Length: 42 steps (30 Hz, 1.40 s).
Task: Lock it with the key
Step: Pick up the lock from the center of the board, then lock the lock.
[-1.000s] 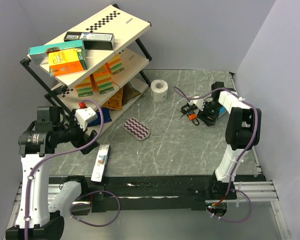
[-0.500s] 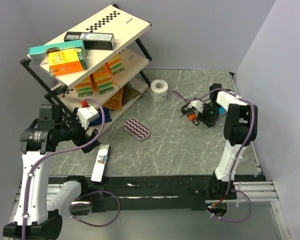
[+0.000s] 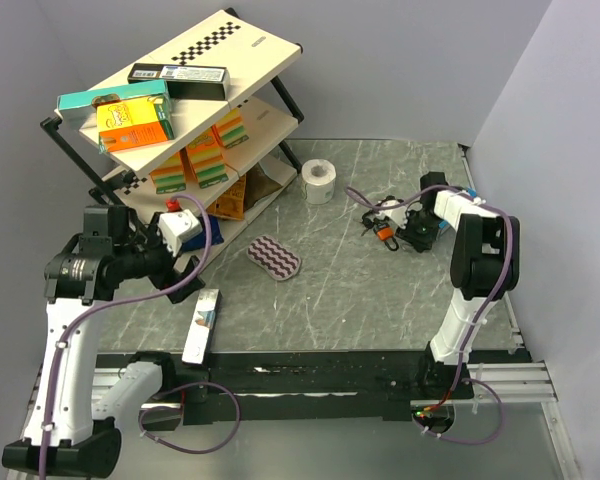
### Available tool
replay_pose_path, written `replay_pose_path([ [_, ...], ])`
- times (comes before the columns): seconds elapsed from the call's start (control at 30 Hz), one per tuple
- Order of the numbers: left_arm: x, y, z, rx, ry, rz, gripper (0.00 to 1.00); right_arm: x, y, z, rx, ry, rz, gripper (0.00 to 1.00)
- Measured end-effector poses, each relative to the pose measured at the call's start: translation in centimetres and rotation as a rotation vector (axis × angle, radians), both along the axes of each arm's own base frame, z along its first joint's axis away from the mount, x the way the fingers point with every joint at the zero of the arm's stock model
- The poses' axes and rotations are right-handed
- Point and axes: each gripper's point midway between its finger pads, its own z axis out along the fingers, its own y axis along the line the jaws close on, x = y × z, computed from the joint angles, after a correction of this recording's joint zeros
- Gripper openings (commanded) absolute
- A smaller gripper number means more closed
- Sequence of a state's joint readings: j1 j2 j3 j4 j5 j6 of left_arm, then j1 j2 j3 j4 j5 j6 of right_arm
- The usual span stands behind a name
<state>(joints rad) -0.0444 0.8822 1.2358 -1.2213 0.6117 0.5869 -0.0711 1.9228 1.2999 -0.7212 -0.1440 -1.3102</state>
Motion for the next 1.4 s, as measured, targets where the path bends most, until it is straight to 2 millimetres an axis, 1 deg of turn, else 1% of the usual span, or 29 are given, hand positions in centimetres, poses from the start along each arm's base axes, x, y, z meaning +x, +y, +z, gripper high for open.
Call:
replay_pose_path([
  [0.03, 0.0, -0.2, -0.1, -0.002, 0.005, -0.009, 0.98, -0.3, 0.1, 0.0, 0.002, 0.002, -0.003, 0.00],
  [0.1, -0.1, -0.6, -0.2, -0.008, 0.012, -0.029, 0.97, -0.8, 0.5, 0.0, 0.018, 0.010, -0.008, 0.00],
  [0.23, -0.2, -1.3, -0.9, -0.014, 0.017, -0.071, 0.96, -2.3, 2.0, 0.4, 0.087, 0.052, -0.034, 0.00],
  [0.37, 0.4, -1.9, -1.4, -0.021, -0.031, -0.119, 0.96, -3.8, 3.7, 2.1, 0.168, 0.080, -0.057, 0.00],
  [0.5, 1.5, -2.8, -0.5, -0.038, -0.119, -0.174, 0.94, -5.4, 5.9, 4.7, 0.260, 0.095, -0.073, 0.00],
  [0.6, 2.4, -4.0, 0.7, -0.066, -0.220, -0.249, 0.93, -6.5, 8.3, 6.8, 0.340, 0.120, -0.071, 0.00],
  [0.63, 2.7, -4.5, 1.0, -0.077, -0.259, -0.278, 0.93, -6.8, 9.3, 7.6, 0.366, 0.127, -0.062, 0.00],
  [0.7, 3.2, -5.5, 1.2, -0.089, -0.330, -0.332, 0.93, -7.4, 11.9, 9.1, 0.420, 0.138, -0.036, 0.00],
  [0.73, 3.4, -6.0, 1.0, -0.090, -0.362, -0.361, 0.92, -7.7, 13.1, 9.7, 0.441, 0.142, -0.018, 0.00],
  [0.8, 3.7, -7.2, 0.4, -0.080, -0.421, -0.433, 0.90, -8.6, 16.2, 11.0, 0.489, 0.157, 0.027, 0.00],
  [0.83, 3.7, -7.8, 0.3, -0.074, -0.442, -0.467, 0.90, -9.0, 17.3, 11.5, 0.509, 0.165, 0.044, 0.00],
  [0.93, 3.8, -10.2, 0.4, -0.055, -0.522, -0.579, 0.90, -11.0, 21.4, 13.2, 0.578, 0.213, 0.108, 0.00],
  [1.0, 3.7, -11.8, 0.8, -0.045, -0.592, -0.650, 0.90, -12.3, 23.5, 14.3, 0.622, 0.255, 0.129, 0.00],
  [1.07, 3.0, -13.1, 0.8, -0.041, -0.641, -0.714, 0.90, -13.3, 24.9, 15.1, 0.660, 0.291, 0.138, 0.00],
  [1.17, 1.7, -15.2, 0.6, -0.046, -0.673, -0.805, 0.86, -15.1, 26.9, 15.7, 0.694, 0.354, 0.141, 0.00],
  [1.3, 0.0, -18.1, -0.8, -0.059, -0.637, -0.905, 0.75, -16.9, 28.6, 16.5, 0.718, 0.394, 0.156, 0.00],
  [1.37, -0.7, -19.1, -1.3, -0.063, -0.614, -0.929, 0.72, -17.8, 29.2, 17.0, 0.727, 0.407, 0.169, 0.00],
  [1.4, -1.0, -19.7, -1.5, -0.069, -0.607, -0.939, 0.69, -18.3, 29.4, 17.3, 0.732, 0.411, 0.177, 0.00],
])
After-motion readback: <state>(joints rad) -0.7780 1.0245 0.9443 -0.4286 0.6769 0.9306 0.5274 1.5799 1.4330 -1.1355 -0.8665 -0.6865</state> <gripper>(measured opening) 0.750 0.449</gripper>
